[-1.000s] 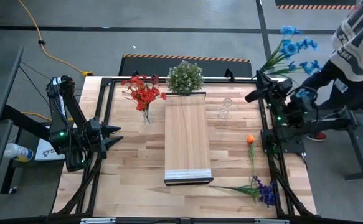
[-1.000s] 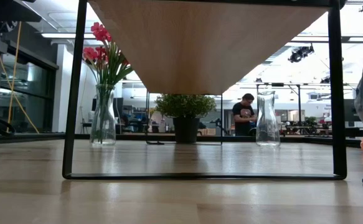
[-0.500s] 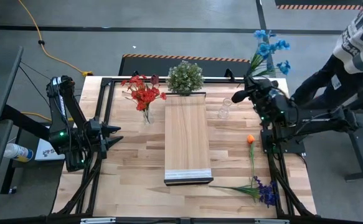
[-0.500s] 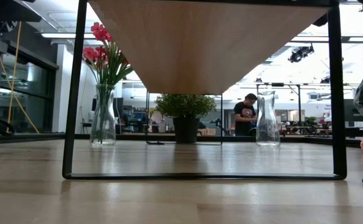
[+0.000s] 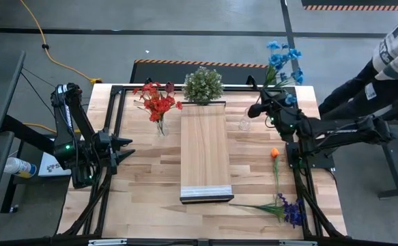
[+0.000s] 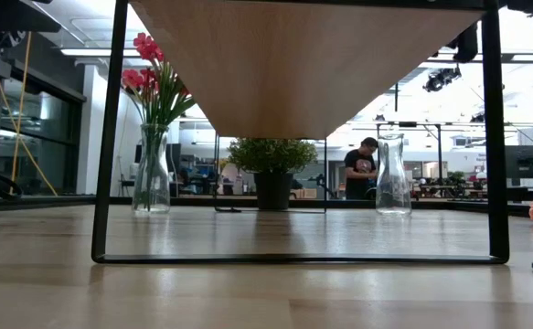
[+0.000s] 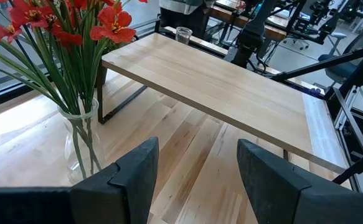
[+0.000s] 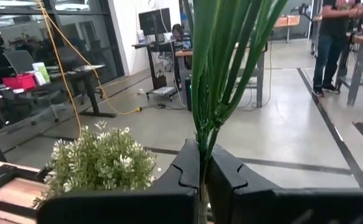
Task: Pick and place flowers into a vace then onto a shelf
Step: Put the blue flowers into the right transparent vase
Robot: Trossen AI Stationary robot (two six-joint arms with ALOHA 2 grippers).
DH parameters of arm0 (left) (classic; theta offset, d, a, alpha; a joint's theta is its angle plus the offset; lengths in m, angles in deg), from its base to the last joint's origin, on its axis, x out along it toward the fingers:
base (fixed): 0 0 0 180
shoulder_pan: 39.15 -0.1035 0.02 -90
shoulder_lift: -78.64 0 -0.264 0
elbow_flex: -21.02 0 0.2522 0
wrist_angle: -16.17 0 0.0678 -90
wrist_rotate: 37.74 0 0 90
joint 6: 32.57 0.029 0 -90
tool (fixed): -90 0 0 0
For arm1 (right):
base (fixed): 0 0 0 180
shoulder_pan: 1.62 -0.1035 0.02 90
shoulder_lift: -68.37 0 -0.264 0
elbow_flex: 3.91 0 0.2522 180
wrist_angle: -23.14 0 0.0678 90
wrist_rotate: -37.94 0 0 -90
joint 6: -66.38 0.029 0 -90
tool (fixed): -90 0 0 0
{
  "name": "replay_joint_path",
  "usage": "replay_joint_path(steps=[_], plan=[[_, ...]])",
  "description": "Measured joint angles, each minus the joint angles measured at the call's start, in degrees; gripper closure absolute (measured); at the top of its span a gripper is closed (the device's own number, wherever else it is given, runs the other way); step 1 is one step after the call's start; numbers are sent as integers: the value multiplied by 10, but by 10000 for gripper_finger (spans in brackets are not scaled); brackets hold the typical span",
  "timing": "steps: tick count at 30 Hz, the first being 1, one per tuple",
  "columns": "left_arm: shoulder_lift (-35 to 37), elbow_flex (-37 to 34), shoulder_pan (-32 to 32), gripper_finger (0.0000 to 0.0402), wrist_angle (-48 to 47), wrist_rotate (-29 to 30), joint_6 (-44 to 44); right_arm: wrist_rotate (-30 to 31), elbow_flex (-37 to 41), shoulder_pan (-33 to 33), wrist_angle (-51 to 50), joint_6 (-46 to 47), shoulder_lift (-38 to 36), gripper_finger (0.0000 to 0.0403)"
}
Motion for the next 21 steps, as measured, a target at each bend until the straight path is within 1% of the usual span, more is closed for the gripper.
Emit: replay_joint_path(steps=[4,14,21], plan=[[0,0,0,151,0,0,0,-4,0,0,-27,43,10,403],[0,0,0,151,0,0,0,-10,0,-1,-75,117,43,403],[0,0,0,151,0,0,0,-8,0,-1,-82,122,72,403]])
